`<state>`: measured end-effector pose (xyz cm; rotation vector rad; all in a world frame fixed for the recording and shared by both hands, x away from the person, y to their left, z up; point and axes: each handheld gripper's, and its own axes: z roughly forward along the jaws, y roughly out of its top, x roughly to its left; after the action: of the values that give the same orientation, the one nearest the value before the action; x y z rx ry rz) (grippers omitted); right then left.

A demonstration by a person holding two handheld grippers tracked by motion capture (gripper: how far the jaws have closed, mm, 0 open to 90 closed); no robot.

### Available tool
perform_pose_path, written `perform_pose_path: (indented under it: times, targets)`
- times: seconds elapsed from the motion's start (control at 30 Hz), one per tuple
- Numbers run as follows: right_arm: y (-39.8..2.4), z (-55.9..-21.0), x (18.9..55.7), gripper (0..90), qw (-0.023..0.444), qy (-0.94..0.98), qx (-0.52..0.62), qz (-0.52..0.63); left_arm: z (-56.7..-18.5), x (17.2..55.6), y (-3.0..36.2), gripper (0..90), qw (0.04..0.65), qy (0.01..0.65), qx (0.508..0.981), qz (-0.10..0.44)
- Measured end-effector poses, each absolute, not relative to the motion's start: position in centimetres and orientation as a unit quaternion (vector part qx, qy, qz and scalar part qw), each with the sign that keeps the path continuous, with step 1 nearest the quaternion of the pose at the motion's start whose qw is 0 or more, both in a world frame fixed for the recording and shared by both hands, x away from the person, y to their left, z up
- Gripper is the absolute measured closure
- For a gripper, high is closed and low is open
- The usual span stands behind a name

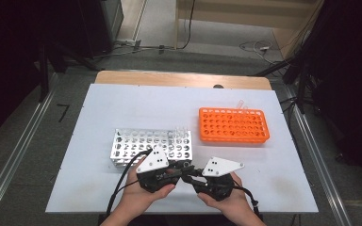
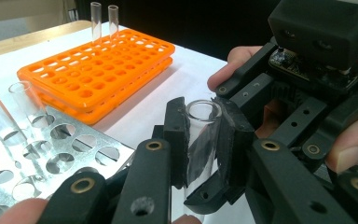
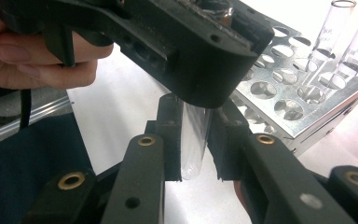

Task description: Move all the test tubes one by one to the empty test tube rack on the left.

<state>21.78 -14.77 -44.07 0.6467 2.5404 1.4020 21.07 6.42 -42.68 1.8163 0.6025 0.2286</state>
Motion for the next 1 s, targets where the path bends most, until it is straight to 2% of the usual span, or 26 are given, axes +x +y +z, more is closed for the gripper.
perform_pose_path:
  times: [0.17, 0.37, 0.6, 1.0]
  targets:
    - [-15.2, -44.0, 22.1, 68.1, 0.082, 0.851, 0.220, 0.469, -42.5, 21.3, 7.1, 75.9, 0.573, 0.268, 0.767, 0.107]
    - [-16.6, -43.8, 22.8, 52.7, 0.080, 0.847, 0.223, 0.476, -42.2, 21.4, 8.2, 76.0, 0.575, 0.278, 0.760, 0.119]
    - [-18.2, -43.8, 23.6, 44.3, 0.080, 0.838, 0.237, 0.485, -42.2, 21.7, 8.7, 76.0, 0.569, 0.282, 0.761, 0.129]
    - [-21.2, -43.3, 24.9, 25.9, 0.105, 0.826, 0.261, 0.488, -42.1, 22.0, 10.1, 75.9, 0.571, 0.295, 0.754, 0.135]
